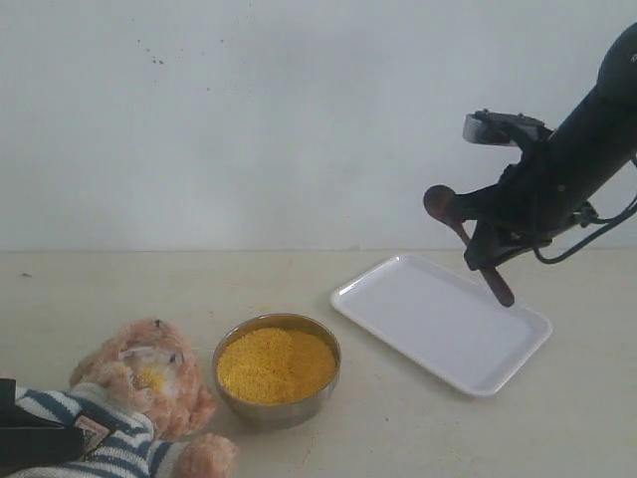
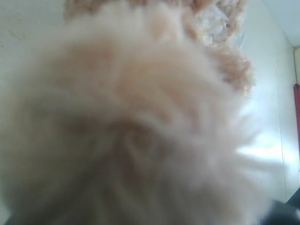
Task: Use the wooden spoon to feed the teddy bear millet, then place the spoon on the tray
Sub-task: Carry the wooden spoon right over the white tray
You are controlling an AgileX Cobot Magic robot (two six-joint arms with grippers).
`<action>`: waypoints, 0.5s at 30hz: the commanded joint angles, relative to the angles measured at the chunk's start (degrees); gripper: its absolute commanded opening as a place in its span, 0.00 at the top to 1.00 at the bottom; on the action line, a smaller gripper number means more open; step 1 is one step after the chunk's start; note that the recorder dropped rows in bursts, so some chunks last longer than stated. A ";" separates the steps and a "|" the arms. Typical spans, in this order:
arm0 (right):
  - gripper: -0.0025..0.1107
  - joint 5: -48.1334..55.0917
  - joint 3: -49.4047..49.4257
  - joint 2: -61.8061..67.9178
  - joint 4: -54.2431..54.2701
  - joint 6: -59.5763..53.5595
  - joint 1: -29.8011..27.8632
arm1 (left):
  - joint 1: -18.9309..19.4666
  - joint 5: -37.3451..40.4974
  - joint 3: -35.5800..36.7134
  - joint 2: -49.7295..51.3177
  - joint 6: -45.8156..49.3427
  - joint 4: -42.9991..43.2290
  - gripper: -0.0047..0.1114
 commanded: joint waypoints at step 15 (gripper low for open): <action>0.98 -15.12 -0.08 14.28 7.20 -8.81 -0.39 | -0.01 1.32 0.23 -0.43 2.01 0.19 0.92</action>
